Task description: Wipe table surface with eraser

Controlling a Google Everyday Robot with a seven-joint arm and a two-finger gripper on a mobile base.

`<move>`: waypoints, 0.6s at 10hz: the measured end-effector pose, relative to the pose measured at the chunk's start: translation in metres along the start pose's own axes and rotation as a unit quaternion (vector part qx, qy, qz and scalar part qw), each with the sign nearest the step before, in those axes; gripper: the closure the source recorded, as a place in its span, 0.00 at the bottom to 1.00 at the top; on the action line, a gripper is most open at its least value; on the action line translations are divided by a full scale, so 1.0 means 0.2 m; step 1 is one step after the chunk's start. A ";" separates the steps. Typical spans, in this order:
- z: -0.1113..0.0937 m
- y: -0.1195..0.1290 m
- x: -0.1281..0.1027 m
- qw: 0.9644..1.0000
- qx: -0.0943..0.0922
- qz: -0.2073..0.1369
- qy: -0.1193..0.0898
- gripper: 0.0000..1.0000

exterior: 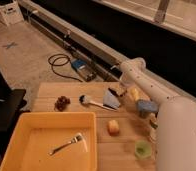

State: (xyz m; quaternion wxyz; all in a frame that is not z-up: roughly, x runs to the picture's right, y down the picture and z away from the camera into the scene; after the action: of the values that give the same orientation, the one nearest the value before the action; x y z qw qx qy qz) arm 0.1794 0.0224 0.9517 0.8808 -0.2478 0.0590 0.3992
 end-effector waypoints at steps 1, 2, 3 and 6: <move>-0.02 0.03 0.04 1.000 -0.005 -0.004 0.003 1.00; -0.04 0.06 0.09 1.000 -0.009 -0.008 0.009 1.00; -0.06 0.08 0.12 1.000 -0.010 -0.007 0.016 1.00; -0.09 -0.05 0.24 0.999 0.013 0.010 0.042 1.00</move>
State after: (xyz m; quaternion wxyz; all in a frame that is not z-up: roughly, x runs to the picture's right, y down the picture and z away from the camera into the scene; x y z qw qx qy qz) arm 0.2207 0.0414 0.9253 0.8768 -0.2525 0.1029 0.3961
